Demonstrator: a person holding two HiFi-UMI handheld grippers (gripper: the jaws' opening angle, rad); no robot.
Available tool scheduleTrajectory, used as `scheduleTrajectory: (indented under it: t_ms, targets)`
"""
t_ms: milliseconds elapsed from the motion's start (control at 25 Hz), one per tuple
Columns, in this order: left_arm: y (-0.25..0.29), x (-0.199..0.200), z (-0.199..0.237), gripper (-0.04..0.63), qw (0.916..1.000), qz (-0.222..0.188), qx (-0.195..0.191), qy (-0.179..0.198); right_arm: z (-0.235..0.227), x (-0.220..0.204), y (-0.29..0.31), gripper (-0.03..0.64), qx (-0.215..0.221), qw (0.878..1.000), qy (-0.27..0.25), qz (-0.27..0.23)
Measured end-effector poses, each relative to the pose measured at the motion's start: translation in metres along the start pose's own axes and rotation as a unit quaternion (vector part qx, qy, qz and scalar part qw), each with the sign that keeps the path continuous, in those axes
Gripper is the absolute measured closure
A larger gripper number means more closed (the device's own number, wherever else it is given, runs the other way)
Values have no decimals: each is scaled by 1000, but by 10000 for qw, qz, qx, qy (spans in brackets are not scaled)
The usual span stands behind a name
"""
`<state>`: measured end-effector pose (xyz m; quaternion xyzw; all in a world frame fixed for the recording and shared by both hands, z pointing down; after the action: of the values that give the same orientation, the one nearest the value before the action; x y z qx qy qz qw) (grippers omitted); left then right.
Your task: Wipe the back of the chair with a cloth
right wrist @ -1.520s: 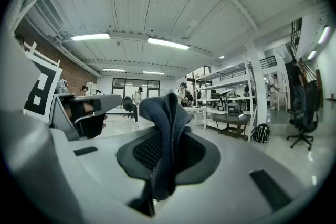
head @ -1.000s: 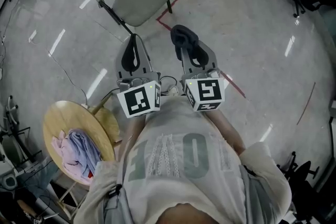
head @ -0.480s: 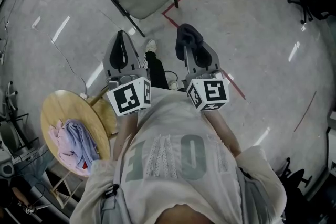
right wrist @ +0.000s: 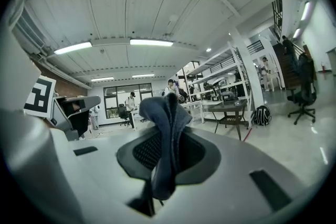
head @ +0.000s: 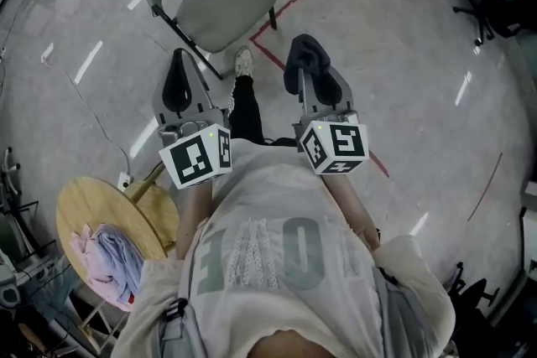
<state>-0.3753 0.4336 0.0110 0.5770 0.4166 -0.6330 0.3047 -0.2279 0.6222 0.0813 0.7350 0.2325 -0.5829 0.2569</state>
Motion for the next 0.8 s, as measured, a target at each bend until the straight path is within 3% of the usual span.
scheduleTrajectory:
  t_ms: [280,480,800]
  targets:
    - [86,-25,36,581,9990,306,337,-16,-5,-4,112,557,185,9987,86,470]
    - [174,-40,86,580,9982,452,400,28,20,9,221,557,362,9973,55,633]
    - [345,-40,144,580,9991,140,297,275,56,70,396,557,948,9943,-261,408]
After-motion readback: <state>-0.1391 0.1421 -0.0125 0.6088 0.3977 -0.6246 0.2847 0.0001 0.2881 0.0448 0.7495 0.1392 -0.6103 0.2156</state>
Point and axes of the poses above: the fingertips, and each gripper's own axes: y forward along the fingers, z to its left, x out of its top, the point moved 4 cm from there along -y, backward along the fingers, and after that the axes turned 6 degrees about -x, right-handed, at the moved point
